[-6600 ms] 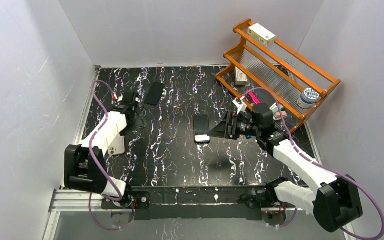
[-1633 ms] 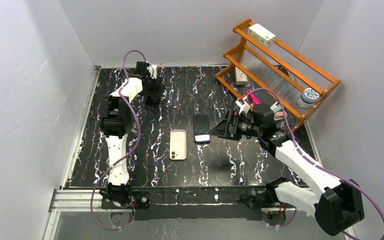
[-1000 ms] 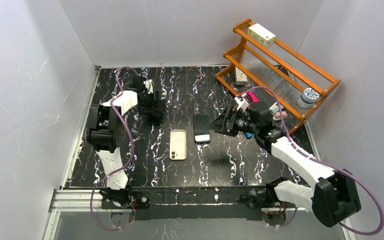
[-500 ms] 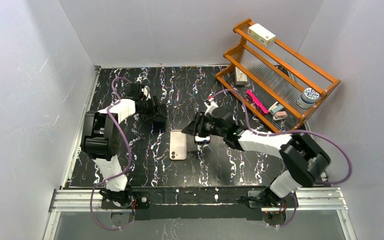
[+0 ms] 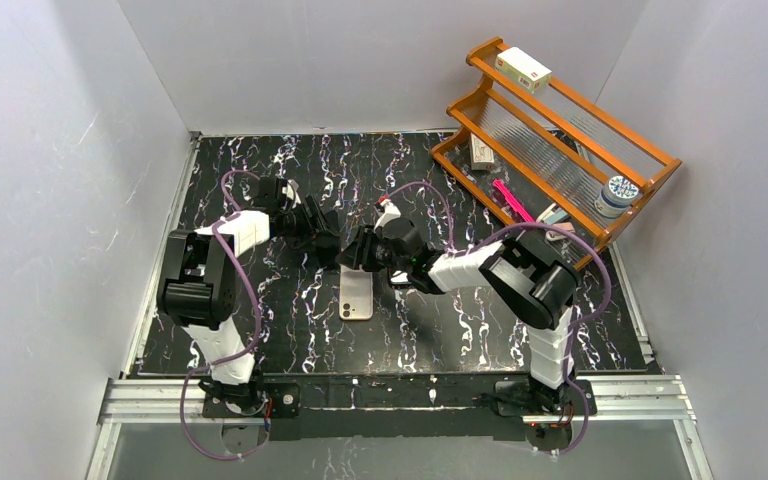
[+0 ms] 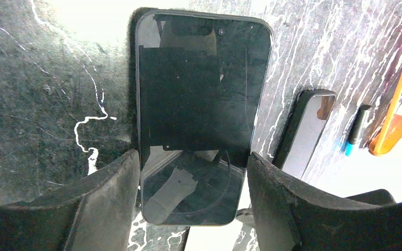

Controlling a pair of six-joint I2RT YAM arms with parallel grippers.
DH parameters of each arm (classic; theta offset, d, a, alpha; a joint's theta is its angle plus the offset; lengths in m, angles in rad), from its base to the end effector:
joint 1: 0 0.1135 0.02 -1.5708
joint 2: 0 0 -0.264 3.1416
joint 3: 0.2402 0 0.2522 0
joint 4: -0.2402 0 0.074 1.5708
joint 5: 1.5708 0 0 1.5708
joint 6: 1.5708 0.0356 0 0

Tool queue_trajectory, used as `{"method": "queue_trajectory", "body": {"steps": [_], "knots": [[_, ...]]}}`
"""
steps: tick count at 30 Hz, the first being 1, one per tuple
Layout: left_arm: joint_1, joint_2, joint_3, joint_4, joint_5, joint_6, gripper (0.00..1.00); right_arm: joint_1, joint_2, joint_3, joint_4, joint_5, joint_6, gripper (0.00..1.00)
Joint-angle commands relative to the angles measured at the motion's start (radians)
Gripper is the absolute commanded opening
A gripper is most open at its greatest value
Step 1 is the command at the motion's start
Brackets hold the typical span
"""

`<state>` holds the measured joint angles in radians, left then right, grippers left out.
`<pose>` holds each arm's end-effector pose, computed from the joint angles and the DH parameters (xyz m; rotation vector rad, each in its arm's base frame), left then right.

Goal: Put the phone into the phone case

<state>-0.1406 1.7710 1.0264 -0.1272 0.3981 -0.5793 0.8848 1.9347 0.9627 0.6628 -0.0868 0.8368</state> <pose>0.3565 -0.0644 0.1686 -0.3659 2.4893 -0.7959 0.2547 0.3160 0.1584 -0.1160 2.0801 1.2123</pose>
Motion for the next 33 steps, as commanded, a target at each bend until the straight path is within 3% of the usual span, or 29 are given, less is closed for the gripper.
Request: {"method": "queue_trajectory", "body": {"steps": [1, 8, 14, 16, 19, 22, 24, 26, 33], "knots": [[-0.009, -0.019, -0.051, -0.033, 0.037, -0.029, 0.38, 0.033, 0.046, 0.087, 0.078, 0.059, -0.038, 0.49], [-0.009, -0.019, -0.07, 0.006, 0.062, -0.046, 0.38, 0.044, 0.109, 0.155, 0.006, 0.154, -0.035, 0.49], [-0.009, -0.016, -0.083, 0.023, 0.065, -0.059, 0.37, 0.044, 0.143, 0.188, 0.005, 0.146, -0.038, 0.48], [-0.008, -0.018, -0.087, 0.027, 0.064, -0.064, 0.37, 0.045, 0.147, 0.196, 0.006, 0.147, -0.038, 0.41], [-0.008, -0.025, -0.083, 0.029, 0.071, -0.068, 0.37, 0.044, 0.133, 0.187, 0.018, 0.149, -0.048, 0.2], [-0.008, -0.053, -0.073, 0.039, 0.107, -0.045, 0.46, 0.041, 0.096, 0.166, 0.03, 0.139, -0.089, 0.02], [-0.008, -0.086, -0.058, 0.023, 0.122, -0.018, 0.59, 0.034, 0.058, 0.156, 0.017, 0.13, -0.131, 0.01], [-0.008, -0.121, -0.027, -0.032, 0.117, 0.018, 0.66, 0.019, 0.011, 0.139, 0.011, 0.101, -0.162, 0.01], [-0.008, -0.248, 0.089, -0.151, 0.111, 0.141, 0.69, -0.075, -0.17, 0.041, -0.055, -0.101, -0.235, 0.01]]}}
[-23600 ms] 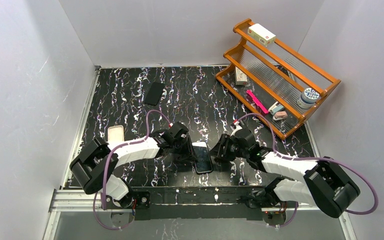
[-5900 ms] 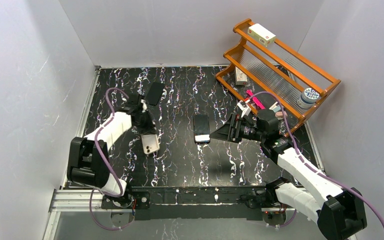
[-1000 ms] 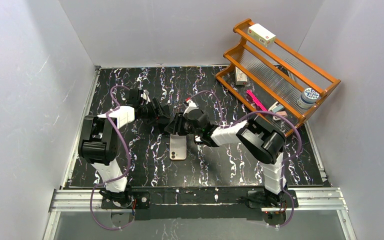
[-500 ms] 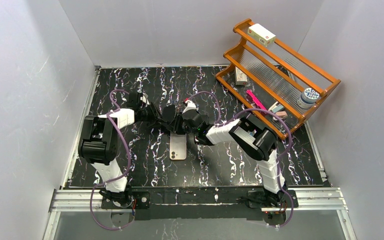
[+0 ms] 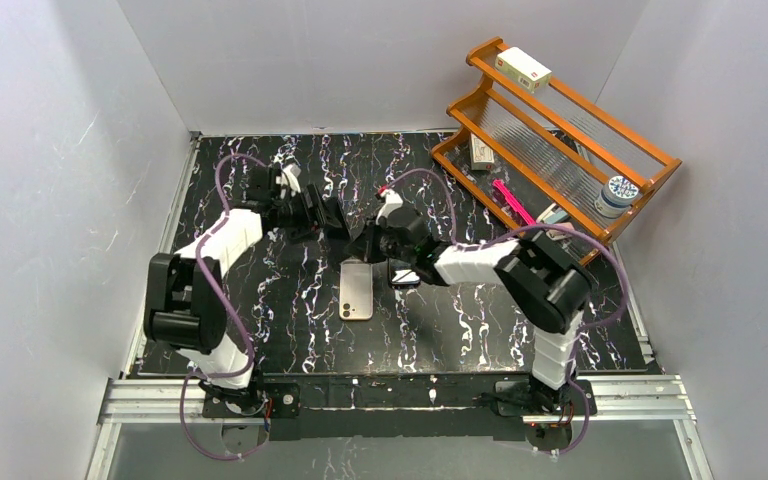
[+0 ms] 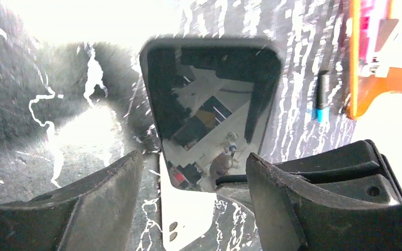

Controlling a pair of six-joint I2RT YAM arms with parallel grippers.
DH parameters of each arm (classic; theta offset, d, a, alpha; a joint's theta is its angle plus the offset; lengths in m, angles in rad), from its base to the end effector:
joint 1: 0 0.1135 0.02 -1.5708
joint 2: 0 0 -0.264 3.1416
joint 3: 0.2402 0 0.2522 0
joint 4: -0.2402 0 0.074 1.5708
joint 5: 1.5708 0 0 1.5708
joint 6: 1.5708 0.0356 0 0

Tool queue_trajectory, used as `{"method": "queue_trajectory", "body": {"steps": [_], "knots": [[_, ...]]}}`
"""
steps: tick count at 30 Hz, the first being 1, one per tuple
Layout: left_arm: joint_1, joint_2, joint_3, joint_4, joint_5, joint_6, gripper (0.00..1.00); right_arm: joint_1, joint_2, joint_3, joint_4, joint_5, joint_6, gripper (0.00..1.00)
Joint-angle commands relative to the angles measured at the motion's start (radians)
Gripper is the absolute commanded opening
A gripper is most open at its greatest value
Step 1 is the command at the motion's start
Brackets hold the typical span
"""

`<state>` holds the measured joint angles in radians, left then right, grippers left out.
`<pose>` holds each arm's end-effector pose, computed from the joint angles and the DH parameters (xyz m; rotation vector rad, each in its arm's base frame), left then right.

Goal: Put the phone into the phone case

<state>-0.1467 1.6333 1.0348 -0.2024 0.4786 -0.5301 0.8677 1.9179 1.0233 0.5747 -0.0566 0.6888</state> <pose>0.3401 -0.0668 0.2127 -0.2267 2.4263 -0.8843 0.2661 0.3170 0.1738 -0.2248 2.0375 1.0803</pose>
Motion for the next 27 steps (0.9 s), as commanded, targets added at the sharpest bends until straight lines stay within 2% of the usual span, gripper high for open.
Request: {"method": "queue_trajectory", "body": {"steps": [1, 5, 11, 17, 22, 27], "knots": [[-0.003, -0.124, 0.089, -0.071, 0.061, 0.107, 0.68, -0.08, -0.182, -0.024, -0.022, -0.179, -0.1, 0.01], [-0.015, -0.172, 0.104, -0.029, 0.222, 0.17, 0.62, -0.173, -0.299, -0.058, -0.191, -0.391, -0.18, 0.01], [-0.111, -0.3, 0.099, -0.002, 0.342, 0.448, 0.6, -0.226, -0.442, -0.017, -0.61, -0.568, -0.416, 0.01], [-0.179, -0.4, 0.096, -0.034, 0.597, 0.715, 0.65, -0.228, -0.509, 0.067, -0.959, -0.732, -0.585, 0.01], [-0.203, -0.414, 0.106, -0.1, 0.717, 0.78, 0.69, -0.228, -0.605, 0.096, -1.027, -0.791, -0.644, 0.01], [-0.26, -0.4, 0.111, -0.151, 0.721, 0.782, 0.69, -0.229, -0.66, 0.118, -1.04, -0.851, -0.658, 0.01]]}}
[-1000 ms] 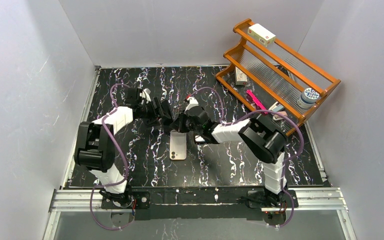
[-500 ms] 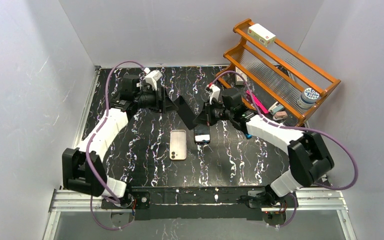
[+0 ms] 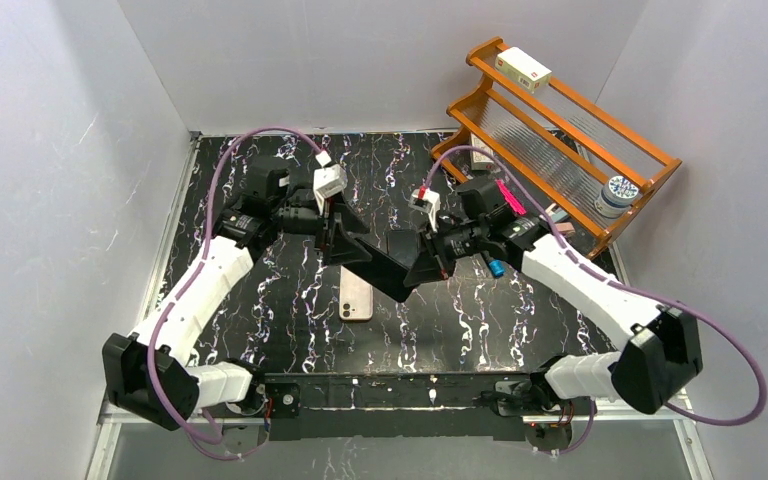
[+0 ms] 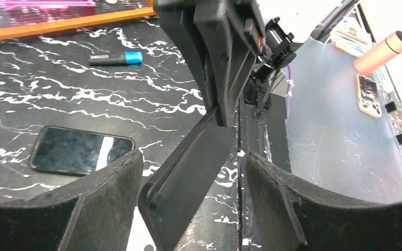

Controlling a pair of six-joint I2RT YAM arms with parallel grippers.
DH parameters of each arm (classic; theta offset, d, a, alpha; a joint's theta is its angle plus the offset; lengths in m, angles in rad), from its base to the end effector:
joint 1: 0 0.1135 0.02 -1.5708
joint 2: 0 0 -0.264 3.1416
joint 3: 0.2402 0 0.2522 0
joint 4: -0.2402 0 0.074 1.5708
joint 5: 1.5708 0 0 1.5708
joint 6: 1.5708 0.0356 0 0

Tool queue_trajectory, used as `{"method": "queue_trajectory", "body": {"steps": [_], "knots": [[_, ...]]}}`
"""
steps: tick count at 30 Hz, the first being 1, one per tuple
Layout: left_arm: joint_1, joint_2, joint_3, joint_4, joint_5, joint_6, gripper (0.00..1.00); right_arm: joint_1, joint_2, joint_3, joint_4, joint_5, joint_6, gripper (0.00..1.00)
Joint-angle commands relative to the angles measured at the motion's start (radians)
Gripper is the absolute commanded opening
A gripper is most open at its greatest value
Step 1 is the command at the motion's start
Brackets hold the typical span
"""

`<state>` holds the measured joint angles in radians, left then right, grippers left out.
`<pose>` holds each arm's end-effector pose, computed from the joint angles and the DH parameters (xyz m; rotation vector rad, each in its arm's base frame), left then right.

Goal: Put the phone into the phone case

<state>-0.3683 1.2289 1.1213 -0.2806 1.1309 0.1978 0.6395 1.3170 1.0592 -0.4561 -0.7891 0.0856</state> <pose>0.2347 -0.1251 0.3618 1.2034 1.4706 -1.2052 0.2102 0.1878 0.2997 -1.0517 2.0970 1.2706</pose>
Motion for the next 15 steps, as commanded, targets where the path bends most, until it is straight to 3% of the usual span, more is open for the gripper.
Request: {"method": "queue_trajectory", "body": {"steps": [1, 5, 15], "knots": [[-0.047, 0.004, 0.023, -0.076, 0.054, 0.054, 0.7, -0.001, -0.061, 0.088, -0.019, -0.132, -0.061, 0.01], [-0.09, 0.022, 0.033, -0.096, 0.029, 0.043, 0.71, 0.003, -0.058, 0.105, -0.054, -0.161, -0.084, 0.01], [-0.195, 0.119, 0.037, -0.192, 0.038, 0.029, 0.61, 0.018, -0.037, 0.139, -0.077, -0.18, -0.124, 0.01]]}}
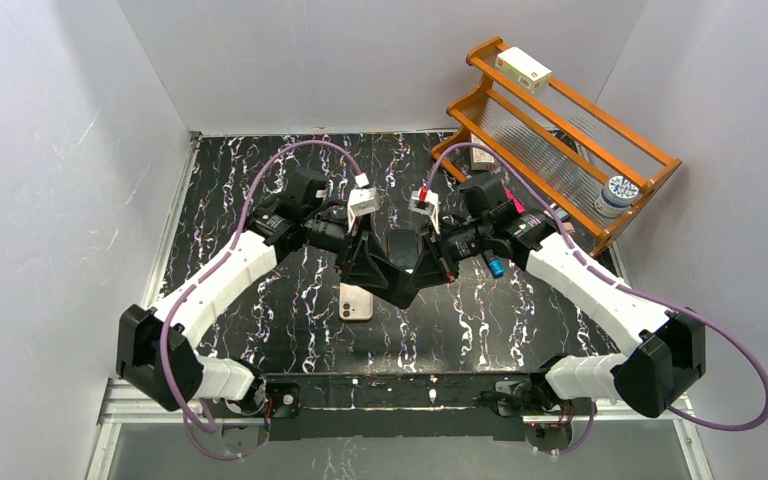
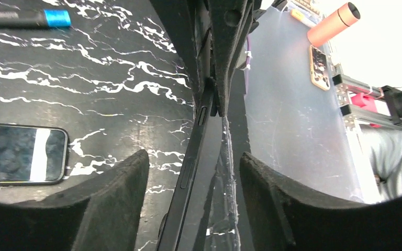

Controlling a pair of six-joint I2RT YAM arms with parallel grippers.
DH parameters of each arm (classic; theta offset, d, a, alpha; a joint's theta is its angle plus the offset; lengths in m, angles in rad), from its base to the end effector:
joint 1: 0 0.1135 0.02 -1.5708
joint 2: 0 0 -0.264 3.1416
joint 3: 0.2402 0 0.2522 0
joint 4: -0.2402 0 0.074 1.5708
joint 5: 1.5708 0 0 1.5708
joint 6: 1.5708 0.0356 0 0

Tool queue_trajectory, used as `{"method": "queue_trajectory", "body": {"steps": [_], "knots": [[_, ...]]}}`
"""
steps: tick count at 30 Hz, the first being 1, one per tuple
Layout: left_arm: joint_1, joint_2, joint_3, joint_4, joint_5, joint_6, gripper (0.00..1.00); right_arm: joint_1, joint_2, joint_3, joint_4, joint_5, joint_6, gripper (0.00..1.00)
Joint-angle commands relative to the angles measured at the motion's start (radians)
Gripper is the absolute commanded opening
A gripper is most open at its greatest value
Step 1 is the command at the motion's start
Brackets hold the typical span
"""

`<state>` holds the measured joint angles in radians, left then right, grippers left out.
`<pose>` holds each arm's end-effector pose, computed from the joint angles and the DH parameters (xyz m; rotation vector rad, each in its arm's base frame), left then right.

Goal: Put the phone into the phone case

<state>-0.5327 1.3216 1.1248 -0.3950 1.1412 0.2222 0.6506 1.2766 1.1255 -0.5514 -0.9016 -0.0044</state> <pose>0.2253 -0.1704 0.3307 1.3418 1.5709 -1.4006 0.1963 0.1845 0.3265 -1.1979 1.9614 1.3594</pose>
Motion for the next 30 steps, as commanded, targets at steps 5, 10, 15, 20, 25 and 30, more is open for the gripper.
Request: {"method": "queue_trajectory", "body": {"steps": [5, 10, 15, 20, 25, 30], "knots": [[-0.042, 0.035, 0.035, -0.135, 0.031, 0.037, 0.46, 0.004, 0.021, 0.092, 0.022, -0.026, -0.046, 0.01], [-0.042, -0.008, -0.01, -0.148, 0.012, 0.011, 0.37, -0.021, -0.002, 0.066, 0.123, -0.052, -0.008, 0.01], [-0.042, -0.03, -0.031, -0.148, -0.007, -0.035, 0.27, -0.035, -0.001, 0.068, 0.142, -0.128, -0.06, 0.01], [-0.041, -0.111, 0.011, -0.154, -0.126, -0.025, 0.67, -0.036, 0.047, 0.092, 0.069, -0.212, -0.126, 0.01], [-0.041, -0.071, 0.164, -0.19, -0.182, -0.067, 0.73, -0.011, 0.107, 0.109, -0.021, -0.22, -0.171, 0.01], [-0.042, 0.04, 0.242, -0.246, -0.133, -0.099, 0.64, -0.003, 0.124, 0.122, -0.033, -0.213, -0.174, 0.01]]}}
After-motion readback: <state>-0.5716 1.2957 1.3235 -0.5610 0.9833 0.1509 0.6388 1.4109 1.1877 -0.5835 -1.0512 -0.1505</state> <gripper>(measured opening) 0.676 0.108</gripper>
